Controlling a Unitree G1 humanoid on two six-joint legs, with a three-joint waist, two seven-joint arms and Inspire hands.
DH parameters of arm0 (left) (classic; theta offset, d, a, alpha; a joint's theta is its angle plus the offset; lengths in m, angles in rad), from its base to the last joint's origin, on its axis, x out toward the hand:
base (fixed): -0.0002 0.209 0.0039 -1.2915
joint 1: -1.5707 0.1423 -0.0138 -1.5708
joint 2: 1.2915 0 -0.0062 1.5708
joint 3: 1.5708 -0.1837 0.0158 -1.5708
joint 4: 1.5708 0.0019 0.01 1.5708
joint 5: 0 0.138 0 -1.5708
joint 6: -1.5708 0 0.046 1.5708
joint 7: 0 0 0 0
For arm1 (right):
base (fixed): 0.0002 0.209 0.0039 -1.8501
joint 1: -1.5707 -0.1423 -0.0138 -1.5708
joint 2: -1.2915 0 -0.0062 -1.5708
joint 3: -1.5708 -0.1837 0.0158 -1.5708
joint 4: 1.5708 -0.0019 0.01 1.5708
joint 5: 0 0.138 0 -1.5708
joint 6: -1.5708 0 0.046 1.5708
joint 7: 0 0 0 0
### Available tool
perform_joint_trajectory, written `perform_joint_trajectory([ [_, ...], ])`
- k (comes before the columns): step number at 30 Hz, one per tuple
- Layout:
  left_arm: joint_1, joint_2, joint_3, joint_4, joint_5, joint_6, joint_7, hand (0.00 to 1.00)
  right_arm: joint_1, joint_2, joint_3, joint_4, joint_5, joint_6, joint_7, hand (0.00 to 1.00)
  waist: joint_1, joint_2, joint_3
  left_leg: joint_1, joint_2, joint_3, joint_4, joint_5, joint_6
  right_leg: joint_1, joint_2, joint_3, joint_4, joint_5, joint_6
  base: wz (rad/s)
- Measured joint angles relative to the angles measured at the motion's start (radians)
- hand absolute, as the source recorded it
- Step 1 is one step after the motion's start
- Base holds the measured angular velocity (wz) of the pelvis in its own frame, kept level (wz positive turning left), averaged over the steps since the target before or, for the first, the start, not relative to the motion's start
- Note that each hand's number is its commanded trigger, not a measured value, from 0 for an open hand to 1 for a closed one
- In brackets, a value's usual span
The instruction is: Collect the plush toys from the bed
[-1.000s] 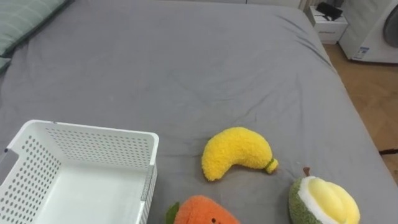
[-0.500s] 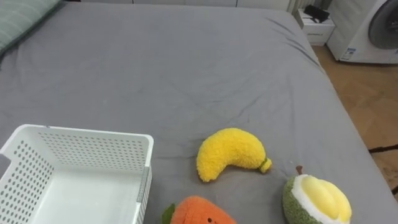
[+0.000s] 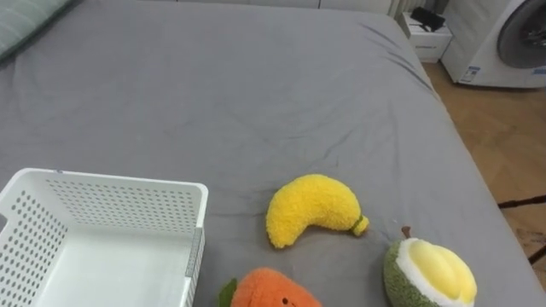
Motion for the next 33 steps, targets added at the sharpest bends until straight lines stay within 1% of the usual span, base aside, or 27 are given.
perform_joint_trajectory([
  [2,-0.003,0.005,-0.006,0.000,0.001,-0.001,0.000,0.00,-0.003,0.000,0.003,-0.039,-0.031,-0.001,-0.012,0.00,0.003,-0.006,-0.0014,-0.001,0.000,-0.001,0.000,0.000,0.000,0.000,0.000,-0.001,0.000,0.000,0.000,0.00],
  [4,-0.004,0.008,-0.006,-0.001,0.000,-0.006,0.000,0.00,-0.004,0.000,0.008,-0.095,-0.062,-0.002,-0.022,0.00,0.007,-0.007,0.0001,-0.002,0.000,-0.001,-0.001,0.000,0.000,-0.002,0.000,0.001,0.000,0.000,0.000,0.00],
  [5,-0.003,0.011,-0.018,-0.007,-0.002,-0.006,-0.001,0.00,-0.003,-0.003,0.028,-0.128,-0.074,-0.005,-0.032,0.00,0.012,-0.005,0.0038,-0.003,0.000,0.000,-0.001,0.000,0.000,-0.003,0.000,0.001,0.000,0.000,0.000,0.00],
  [7,-0.004,0.012,-0.036,-0.024,-0.001,-0.006,-0.004,0.00,-0.001,-0.006,0.062,-0.176,-0.080,-0.008,-0.040,0.00,0.018,-0.008,0.0033,-0.007,0.000,0.000,-0.001,0.000,0.000,-0.008,0.000,0.001,0.000,0.000,0.000,0.00],
  [9,-0.004,0.011,-0.044,-0.028,0.001,-0.006,-0.009,0.00,0.009,-0.006,0.110,-0.261,-0.112,-0.008,-0.040,0.00,0.028,-0.005,-0.0008,-0.018,0.000,0.001,0.000,0.001,0.001,-0.019,0.000,0.000,0.001,0.001,0.001,0.00],
  [10,-0.003,0.011,-0.044,-0.028,0.001,-0.006,-0.010,0.00,0.009,-0.005,0.121,-0.281,-0.118,-0.009,-0.039,0.00,0.029,-0.004,-0.0013,-0.019,0.000,0.000,0.000,0.001,0.001,-0.020,0.000,-0.001,0.001,0.002,0.001,0.03],
  [12,0.009,0.011,-0.048,-0.038,0.002,-0.005,-0.015,0.00,0.008,-0.006,0.160,-0.340,-0.136,-0.010,-0.039,0.00,0.027,0.004,-0.0070,-0.020,0.000,-0.004,0.000,0.001,0.001,-0.020,0.000,-0.004,0.000,0.003,0.002,0.04],
  [16,0.024,0.010,-0.056,-0.069,0.001,-0.004,-0.015,0.00,0.007,-0.006,0.202,-0.398,-0.139,-0.010,-0.038,0.00,0.031,0.011,-0.0092,-0.026,0.000,-0.012,0.002,0.001,0.002,-0.020,-0.001,-0.013,0.001,0.005,0.003,0.07],
  [17,0.029,0.010,-0.057,-0.075,0.001,-0.004,-0.014,0.00,0.005,-0.006,0.208,-0.405,-0.140,-0.010,-0.038,0.00,0.033,0.014,-0.0105,-0.027,0.000,-0.013,0.002,0.002,0.002,-0.020,-0.002,-0.016,0.001,0.005,0.003,0.09],
  [21,0.046,0.010,-0.065,-0.081,0.000,-0.003,-0.014,0.00,0.007,-0.006,0.223,-0.425,-0.155,-0.007,-0.038,0.00,0.029,0.017,-0.0095,-0.030,-0.001,-0.016,0.005,0.003,0.003,-0.016,-0.004,-0.024,0.004,0.006,0.003,0.04],
  [23,0.062,0.009,-0.076,-0.093,0.000,0.012,-0.013,0.00,0.010,-0.006,0.226,-0.429,-0.193,-0.006,-0.030,0.00,0.024,0.017,-0.0091,-0.032,-0.002,-0.021,0.005,0.003,0.004,-0.010,-0.005,-0.029,0.004,0.006,0.004,0.05],
  [25,0.066,0.009,-0.078,-0.093,0.001,0.016,-0.010,0.00,0.014,-0.006,0.227,-0.429,-0.197,-0.005,-0.018,0.00,0.025,0.016,-0.0078,-0.030,-0.003,-0.028,0.005,0.003,0.004,-0.001,-0.006,-0.037,0.002,0.006,0.004,0.12],
  [27,0.066,0.010,-0.081,-0.098,0.001,0.016,-0.005,0.00,0.016,-0.014,0.234,-0.412,-0.202,-0.005,-0.005,0.00,0.027,0.014,-0.0072,-0.030,-0.004,-0.034,0.006,0.005,0.006,0.001,-0.010,-0.052,0.002,0.007,0.005,0.14],
  [32,0.081,0.010,-0.093,-0.102,0.001,0.020,0.003,0.00,0.016,-0.018,0.236,-0.351,-0.203,-0.003,0.003,0.00,0.033,0.012,-0.0060,-0.030,-0.006,-0.036,0.007,0.008,0.007,0.002,-0.012,-0.058,0.003,0.007,0.005,0.02],
  [33,0.084,0.010,-0.095,-0.102,0.001,0.025,0.003,0.00,0.017,-0.018,0.236,-0.345,-0.203,0.002,0.003,0.00,0.033,0.012,-0.0055,-0.030,-0.006,-0.036,0.007,0.008,0.007,0.002,-0.012,-0.059,0.003,0.007,0.005,0.00],
])
